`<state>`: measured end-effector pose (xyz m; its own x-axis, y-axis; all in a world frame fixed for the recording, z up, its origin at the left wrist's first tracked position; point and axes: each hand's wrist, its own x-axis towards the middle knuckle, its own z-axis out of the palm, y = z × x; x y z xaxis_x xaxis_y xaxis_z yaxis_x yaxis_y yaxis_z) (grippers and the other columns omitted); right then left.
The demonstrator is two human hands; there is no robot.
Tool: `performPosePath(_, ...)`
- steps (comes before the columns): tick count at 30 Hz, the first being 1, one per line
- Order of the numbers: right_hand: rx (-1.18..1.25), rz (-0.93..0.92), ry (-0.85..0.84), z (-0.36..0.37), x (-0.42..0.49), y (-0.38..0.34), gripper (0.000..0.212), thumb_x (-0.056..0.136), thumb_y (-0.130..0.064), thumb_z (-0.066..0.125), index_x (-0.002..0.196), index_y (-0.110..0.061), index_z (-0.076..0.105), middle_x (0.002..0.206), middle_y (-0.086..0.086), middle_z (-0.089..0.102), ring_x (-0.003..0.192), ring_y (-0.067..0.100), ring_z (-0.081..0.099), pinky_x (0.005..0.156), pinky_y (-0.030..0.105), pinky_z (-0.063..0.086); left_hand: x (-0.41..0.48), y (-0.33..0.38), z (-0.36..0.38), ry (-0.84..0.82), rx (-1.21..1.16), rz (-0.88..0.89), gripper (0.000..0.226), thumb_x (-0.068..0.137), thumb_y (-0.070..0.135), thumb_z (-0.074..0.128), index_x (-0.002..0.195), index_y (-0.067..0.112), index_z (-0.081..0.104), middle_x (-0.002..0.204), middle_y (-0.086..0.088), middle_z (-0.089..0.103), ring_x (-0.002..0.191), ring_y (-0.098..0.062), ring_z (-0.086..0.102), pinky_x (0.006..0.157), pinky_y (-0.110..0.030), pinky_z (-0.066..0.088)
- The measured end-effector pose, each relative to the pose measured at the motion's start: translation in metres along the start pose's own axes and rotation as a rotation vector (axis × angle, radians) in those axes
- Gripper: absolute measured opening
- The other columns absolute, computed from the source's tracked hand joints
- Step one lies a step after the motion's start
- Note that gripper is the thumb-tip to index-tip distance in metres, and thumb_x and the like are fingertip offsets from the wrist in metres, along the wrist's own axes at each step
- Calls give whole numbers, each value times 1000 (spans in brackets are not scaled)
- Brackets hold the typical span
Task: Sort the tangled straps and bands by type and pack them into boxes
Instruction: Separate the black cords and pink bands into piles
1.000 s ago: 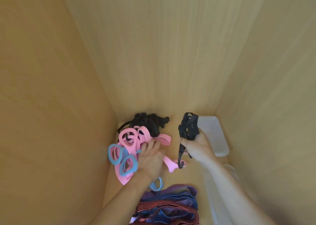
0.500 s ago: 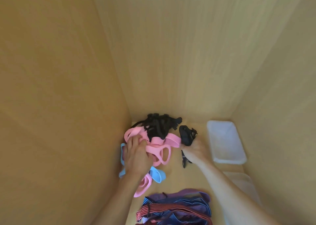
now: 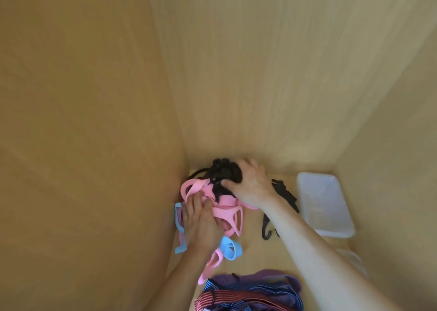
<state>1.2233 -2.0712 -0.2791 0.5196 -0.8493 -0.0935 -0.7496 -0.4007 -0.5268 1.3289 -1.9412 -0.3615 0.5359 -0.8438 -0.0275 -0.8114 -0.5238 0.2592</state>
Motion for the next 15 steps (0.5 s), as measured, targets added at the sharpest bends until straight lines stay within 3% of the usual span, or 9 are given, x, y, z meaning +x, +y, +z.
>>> performPosePath(2, -102, 36, -202, 15, 14, -1, 82, 78, -62, 66, 149, -34, 36, 153, 3, 31, 142, 31, 28, 117, 54, 27, 0, -2, -1, -11, -7, -10, 56, 78, 24, 52, 134, 19, 52, 154, -3, 32, 146, -26, 20, 121, -46, 16)
performPosePath(4, -79, 84, -259, 30, 21, 9, 72, 81, -50, 69, 145, -31, 43, 150, 6, 41, 139, 33, 37, 113, 45, 36, 1, -2, -3, -22, -20, -13, 58, 78, 25, 52, 136, 20, 51, 155, -3, 31, 147, -26, 19, 122, -45, 15)
performPosePath(6, 57, 105, -160, 34, 26, 19, 43, 89, -28, 67, 130, -26, 58, 130, 5, 63, 122, 29, 56, 100, 34, 47, 3, -2, -3, -32, -33, -16, 59, 80, 27, 50, 138, 21, 49, 157, -3, 29, 148, -26, 18, 123, -45, 13)
performPosePath(8, 202, 150, -78, 29, 29, 25, 20, 93, -12, 61, 106, -24, 68, 104, 0, 72, 105, 25, 65, 86, 29, 51, 4, -1, -3, -23, -57, -24, 59, 81, 28, 52, 139, 18, 51, 158, -5, 30, 148, -27, 20, 123, -46, 13)
performPosePath(11, 357, 170, 8, 14, 32, 26, 27, 95, -6, 59, 79, -27, 65, 79, -11, 67, 85, 16, 66, 63, 12, 43, 2, 1, -3, 42, -122, -26, 56, 79, 32, 51, 131, 12, 60, 152, -11, 43, 145, -33, 31, 123, -51, 16)
performPosePath(15, 452, 150, 60, 3, 27, 16, 24, 96, -8, 62, 80, -25, 66, 81, -12, 66, 77, 2, 60, 53, 4, 39, -4, 6, -8, 161, -193, -21, 69, 66, 41, 28, 111, 7, 69, 134, -15, 56, 134, -38, 45, 117, -56, 25)
